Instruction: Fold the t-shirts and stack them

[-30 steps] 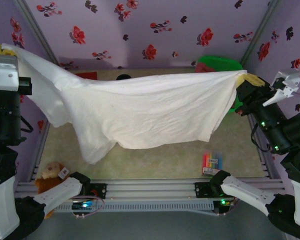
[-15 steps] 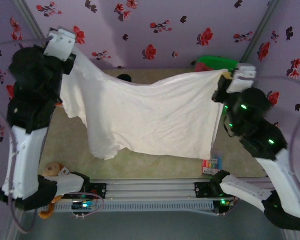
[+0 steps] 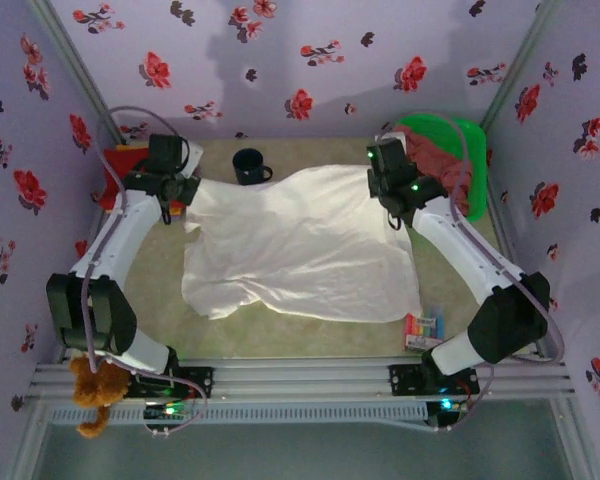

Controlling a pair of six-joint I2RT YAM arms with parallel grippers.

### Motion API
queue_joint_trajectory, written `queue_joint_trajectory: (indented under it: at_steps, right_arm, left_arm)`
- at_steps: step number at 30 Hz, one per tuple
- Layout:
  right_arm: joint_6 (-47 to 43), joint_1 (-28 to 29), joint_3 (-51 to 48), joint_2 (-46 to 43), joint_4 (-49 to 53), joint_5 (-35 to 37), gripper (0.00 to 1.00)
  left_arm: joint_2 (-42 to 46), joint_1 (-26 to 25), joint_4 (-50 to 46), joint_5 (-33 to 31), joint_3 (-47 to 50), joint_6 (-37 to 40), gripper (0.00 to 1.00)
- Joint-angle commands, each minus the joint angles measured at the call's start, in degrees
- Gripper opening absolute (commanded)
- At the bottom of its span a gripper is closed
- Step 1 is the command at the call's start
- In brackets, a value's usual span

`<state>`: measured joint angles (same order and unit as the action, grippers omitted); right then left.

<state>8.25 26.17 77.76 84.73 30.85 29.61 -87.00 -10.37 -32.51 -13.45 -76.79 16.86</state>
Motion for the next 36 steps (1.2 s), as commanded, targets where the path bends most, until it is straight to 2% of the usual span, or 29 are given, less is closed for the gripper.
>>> queue_joint_trajectory:
  at_steps: [1,6,8,12,18,23,31,33,36]
  right_arm:
    - [1.8,-0.2,0.0,-1.9,-0.6,2.0,0.0]
    - [-0.7,0.1,-4.4,-11.0,-5.5,1.4,0.0]
    - [-2.5,0.6,-6.4,-16.2,-8.1,-1.5,0.0]
    - [-4.5,2.7,-6.5,-25.5,-9.2,-7.8,0.0]
    - [-6.3,6.2,-5.4,-36.0,-9.3,-8.9,0.0]
    - [-7.8,8.5,-1.4,-39.6,-7.7,-12.6,0.0]
    - [-4.7,8.8,9.1,-43.3,-6.2,-20.0,0.0]
    - [-3.4,8.8,12.3,-43.6,-4.8,-22.6,0.0]
    - [-1.4,8.3,17.3,-43.8,-1.1,-25.9,0.0]
  left_arm:
    - [3.4,0.2,7.7,-0.4,0.5,-3.8,0.0]
    - [10.3,0.2,8.2,-4.9,-0.1,-3.1,0.0]
    - [13.4,0.2,7.3,-6.0,-2.7,-3.9,0.0]
    - [19.3,0.0,5.0,-6.2,-7.2,-4.0,0.0]
    - [30.0,-0.7,5.8,-6.8,-8.2,-2.9,0.0]
    - [35.8,-1.1,4.4,-6.5,-13.3,-2.4,0.0]
    - [41.2,-1.2,2.7,-4.7,-22.6,-4.5,0.0]
    - [41.9,-1.2,4.9,-3.6,-24.1,-3.7,0.0]
    - [44.0,-1.1,13.6,-0.2,-21.4,-0.9,0.0]
